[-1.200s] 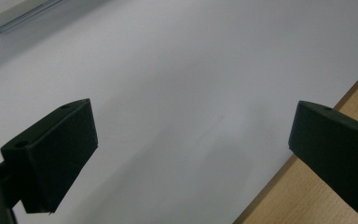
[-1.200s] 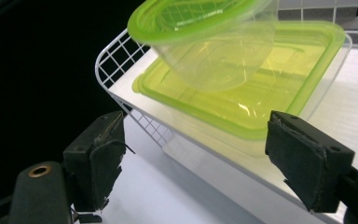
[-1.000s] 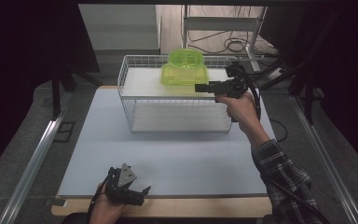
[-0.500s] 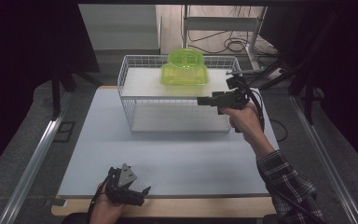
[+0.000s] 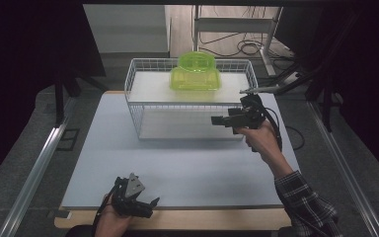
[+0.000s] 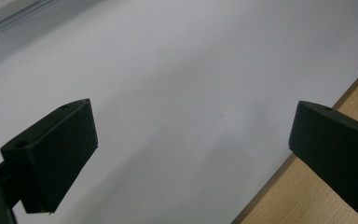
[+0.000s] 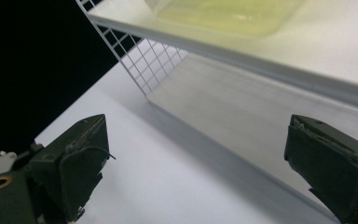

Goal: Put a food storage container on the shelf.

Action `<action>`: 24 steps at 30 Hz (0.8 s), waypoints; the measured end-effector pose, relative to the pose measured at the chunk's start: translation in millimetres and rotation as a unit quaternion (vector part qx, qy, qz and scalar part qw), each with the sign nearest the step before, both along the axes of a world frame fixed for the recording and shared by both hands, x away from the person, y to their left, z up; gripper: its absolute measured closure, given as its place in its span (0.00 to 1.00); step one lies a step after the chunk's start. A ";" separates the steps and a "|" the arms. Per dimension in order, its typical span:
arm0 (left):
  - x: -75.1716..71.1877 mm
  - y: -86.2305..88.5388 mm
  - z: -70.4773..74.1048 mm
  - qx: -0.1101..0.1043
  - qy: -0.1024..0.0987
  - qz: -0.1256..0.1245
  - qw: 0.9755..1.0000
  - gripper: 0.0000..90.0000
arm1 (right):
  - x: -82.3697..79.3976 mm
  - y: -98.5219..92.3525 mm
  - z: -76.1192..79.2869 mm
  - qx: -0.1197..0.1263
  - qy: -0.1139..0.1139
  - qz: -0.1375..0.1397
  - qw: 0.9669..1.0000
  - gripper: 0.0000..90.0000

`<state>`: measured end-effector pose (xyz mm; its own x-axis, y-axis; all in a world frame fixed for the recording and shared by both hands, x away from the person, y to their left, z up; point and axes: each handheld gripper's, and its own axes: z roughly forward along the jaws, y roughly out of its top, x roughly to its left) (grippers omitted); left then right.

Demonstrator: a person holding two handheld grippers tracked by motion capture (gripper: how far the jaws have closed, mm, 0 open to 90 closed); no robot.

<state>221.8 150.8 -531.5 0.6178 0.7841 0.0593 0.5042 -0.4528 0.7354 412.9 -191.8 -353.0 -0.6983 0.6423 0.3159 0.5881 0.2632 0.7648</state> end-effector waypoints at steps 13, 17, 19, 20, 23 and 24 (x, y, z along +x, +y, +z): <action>-0.1 0.1 0.1 0.002 0.002 -0.001 1.000 0.01 | -15.1 2.4 -21.8 -0.033 -0.015 0.008 0.999 0.05; -0.1 0.3 0.2 0.002 0.002 -0.001 1.000 0.01 | -18.7 3.3 -26.0 -0.039 -0.020 0.011 0.999 0.04; -0.1 0.2 0.1 0.002 0.002 -0.001 1.000 0.01 | -20.9 3.7 -28.3 -0.042 -0.023 0.012 0.999 0.04; -0.1 0.2 0.1 0.002 0.002 -0.001 1.000 0.01 | -20.9 3.7 -28.3 -0.042 -0.023 0.012 0.999 0.04; -0.1 0.1 0.0 0.003 0.002 -0.001 1.000 0.01 | -24.5 4.0 -33.1 -0.049 -0.027 0.015 0.998 0.04; -0.1 0.1 0.0 0.003 0.002 -0.001 1.000 0.01 | -25.5 4.1 -34.8 -0.050 -0.028 0.016 0.998 0.04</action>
<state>221.7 151.0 -531.4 0.6203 0.7820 0.0610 0.5056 -0.4581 0.7312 387.4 -187.6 -387.7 -0.7339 0.6454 0.2118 0.5357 0.3582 0.7647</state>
